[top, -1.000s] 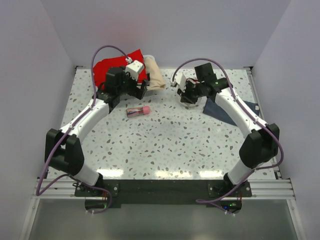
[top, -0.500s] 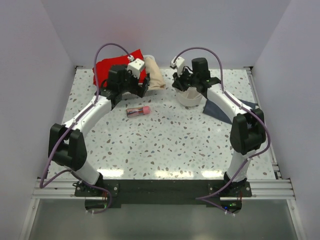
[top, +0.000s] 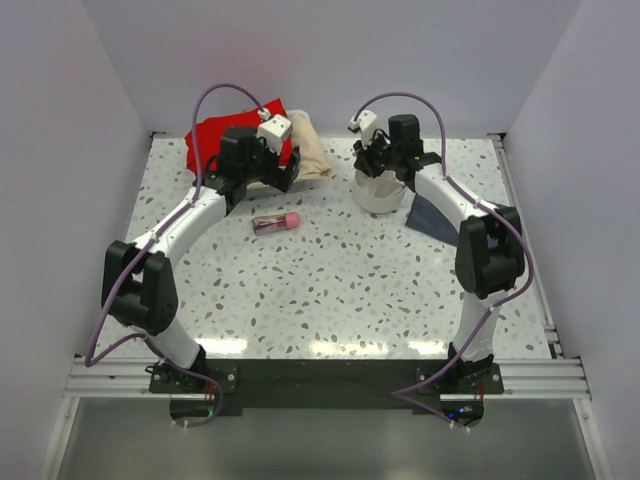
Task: Sort the stationery into containers
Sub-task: Place the stationery in the storage box, then pick up the stationery from the center of the board.
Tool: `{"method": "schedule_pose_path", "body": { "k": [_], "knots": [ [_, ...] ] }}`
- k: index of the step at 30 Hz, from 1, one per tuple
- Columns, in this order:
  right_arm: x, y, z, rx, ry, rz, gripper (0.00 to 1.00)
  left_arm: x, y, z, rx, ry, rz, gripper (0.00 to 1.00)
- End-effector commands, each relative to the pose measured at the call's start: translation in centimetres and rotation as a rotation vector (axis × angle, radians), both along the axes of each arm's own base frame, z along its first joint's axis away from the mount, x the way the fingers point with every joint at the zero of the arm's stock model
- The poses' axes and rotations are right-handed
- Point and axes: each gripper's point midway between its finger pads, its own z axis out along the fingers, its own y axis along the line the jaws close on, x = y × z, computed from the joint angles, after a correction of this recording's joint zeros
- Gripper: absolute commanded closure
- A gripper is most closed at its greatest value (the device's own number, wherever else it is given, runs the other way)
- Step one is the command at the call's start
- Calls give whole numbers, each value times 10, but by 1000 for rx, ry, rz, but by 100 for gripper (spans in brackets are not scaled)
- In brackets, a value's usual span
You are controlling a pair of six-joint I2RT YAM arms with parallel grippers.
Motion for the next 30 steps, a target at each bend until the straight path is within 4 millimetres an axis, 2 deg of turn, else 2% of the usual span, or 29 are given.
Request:
{"method": "schedule_pose_path", "body": {
  "k": [1,3,5,8,12,13,14,15,16,17,18,19,21,22,23,25,27,28,29,30],
  "knots": [
    [15,1,16,-9,-62,1,82,8,-5,24,-10,-63,-7,0],
    [15,-1,14,-14,-56,-11,69,8,-5,24,-10,-61,-8,0],
    [14,-3,15,-9,-46,-23,61,8,-5,26,-11,-66,-7,0],
    [10,-2,25,3,-52,-26,57,7,-4,29,-13,-73,-5,0],
    [2,0,41,38,-48,-16,56,5,-4,33,-16,-82,-5,0],
    [-4,4,53,55,-64,11,56,4,-2,38,-15,-93,-1,0],
    [-13,8,55,60,-52,59,56,2,0,40,-8,-96,1,0],
    [-34,28,61,113,-32,205,56,1,3,41,8,-105,2,0],
    [-45,36,60,105,-40,300,55,-1,8,48,17,-122,17,0],
    [-67,42,46,97,45,377,55,-3,14,50,26,-123,24,0],
    [-84,58,41,93,76,461,55,-4,24,47,29,-114,39,0],
    [-96,61,25,54,119,521,54,-8,31,52,23,-123,45,0],
    [-116,79,14,23,141,615,53,-12,50,44,19,-91,63,0],
    [-118,82,7,-3,140,630,53,-17,56,49,21,-97,67,0],
    [-120,87,1,-8,145,642,53,-21,61,46,36,-85,65,0],
    [-125,98,-5,-28,137,672,53,-37,60,41,84,-89,-22,0],
    [-130,110,-14,-54,131,700,53,-57,57,24,159,-54,-133,0],
    [-129,113,-16,-64,119,706,53,-66,51,22,164,-52,-199,0],
    [-125,117,-17,-70,98,701,53,-80,50,6,189,4,-250,0],
    [-122,120,-14,-58,90,690,53,-87,48,0,245,0,-325,0]
  ]
}}
